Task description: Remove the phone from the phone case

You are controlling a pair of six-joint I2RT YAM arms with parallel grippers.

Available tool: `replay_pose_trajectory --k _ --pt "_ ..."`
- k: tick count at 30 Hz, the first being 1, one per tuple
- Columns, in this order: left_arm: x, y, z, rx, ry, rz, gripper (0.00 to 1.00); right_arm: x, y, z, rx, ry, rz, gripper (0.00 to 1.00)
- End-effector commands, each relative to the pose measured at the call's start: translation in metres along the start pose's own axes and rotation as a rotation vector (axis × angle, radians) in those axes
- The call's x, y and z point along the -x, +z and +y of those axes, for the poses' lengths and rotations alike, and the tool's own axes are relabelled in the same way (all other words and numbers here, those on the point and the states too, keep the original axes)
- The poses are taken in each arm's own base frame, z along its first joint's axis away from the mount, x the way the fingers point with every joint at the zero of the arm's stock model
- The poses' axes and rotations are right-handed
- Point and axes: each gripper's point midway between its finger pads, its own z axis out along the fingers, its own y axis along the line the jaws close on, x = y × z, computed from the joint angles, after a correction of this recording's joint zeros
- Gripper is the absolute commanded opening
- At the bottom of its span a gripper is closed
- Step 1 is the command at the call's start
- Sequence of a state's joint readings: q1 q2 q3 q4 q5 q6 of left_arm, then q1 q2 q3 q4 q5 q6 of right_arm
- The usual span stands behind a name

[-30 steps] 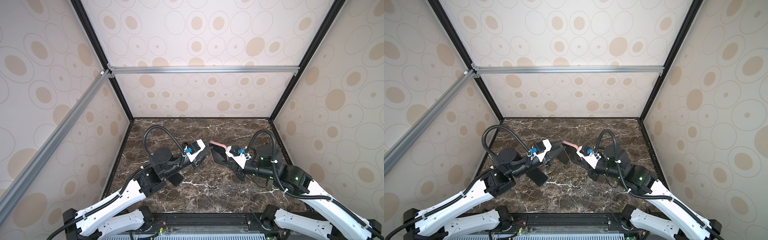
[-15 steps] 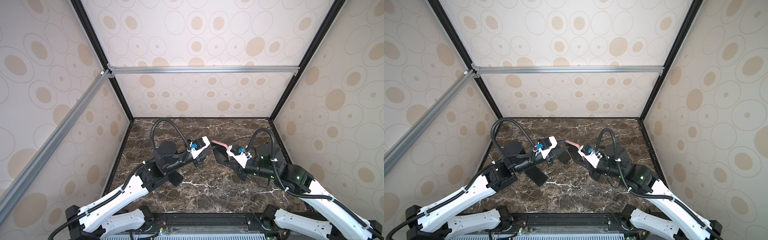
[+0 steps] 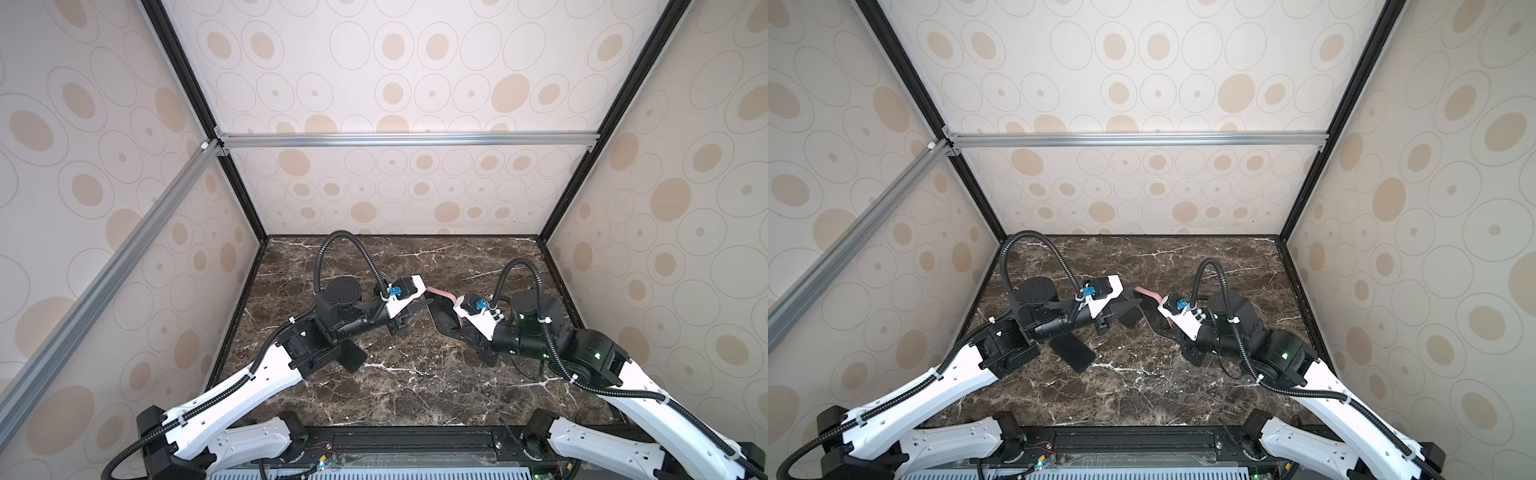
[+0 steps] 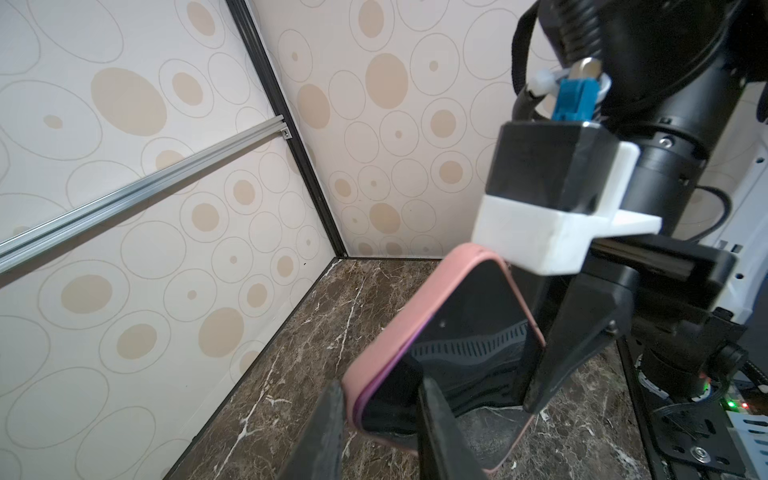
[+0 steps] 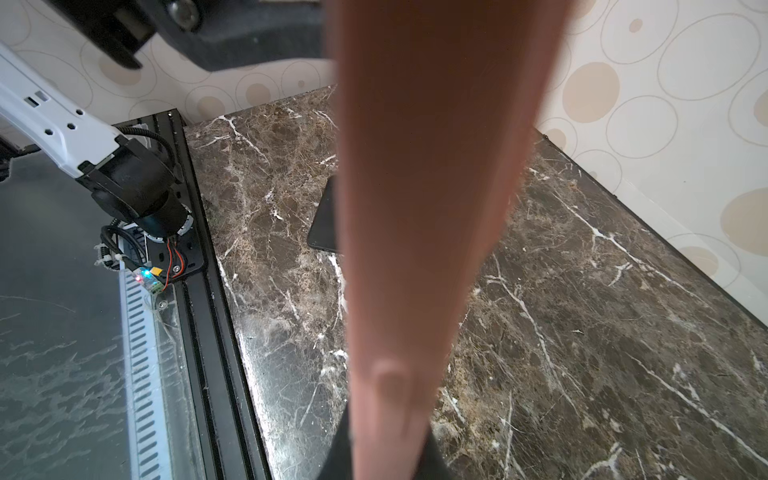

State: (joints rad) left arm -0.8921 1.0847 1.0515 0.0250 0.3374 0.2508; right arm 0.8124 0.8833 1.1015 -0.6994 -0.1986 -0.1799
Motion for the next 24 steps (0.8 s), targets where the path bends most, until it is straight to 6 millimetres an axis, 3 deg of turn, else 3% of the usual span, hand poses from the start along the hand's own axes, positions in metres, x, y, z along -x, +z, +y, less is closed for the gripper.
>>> replay_pose_trajectory --k 1,9,15,18,22,24 --pt "0.001 0.014 -0.066 -0.327 -0.005 -0.047 0.29 0.057 -0.005 0.055 0.292 -0.218 -0.232 0.0" --pt "0.005 0.01 -0.077 -0.417 -0.024 -0.072 0.3 0.058 -0.008 0.059 0.312 -0.226 -0.237 0.0" --pt "0.002 0.013 -0.075 -0.413 -0.053 -0.073 0.35 0.056 -0.01 0.057 0.297 -0.228 -0.233 0.0" --pt "0.006 0.013 -0.062 -0.338 -0.052 -0.087 0.35 0.053 -0.01 0.053 0.271 -0.224 -0.222 0.0" --pt "0.008 0.012 -0.033 -0.154 -0.032 -0.086 0.37 0.048 -0.004 0.024 0.101 -0.166 -0.193 0.0" --pt "0.013 0.009 -0.02 -0.078 -0.021 -0.104 0.39 0.046 -0.003 0.019 0.07 -0.157 -0.196 0.0"
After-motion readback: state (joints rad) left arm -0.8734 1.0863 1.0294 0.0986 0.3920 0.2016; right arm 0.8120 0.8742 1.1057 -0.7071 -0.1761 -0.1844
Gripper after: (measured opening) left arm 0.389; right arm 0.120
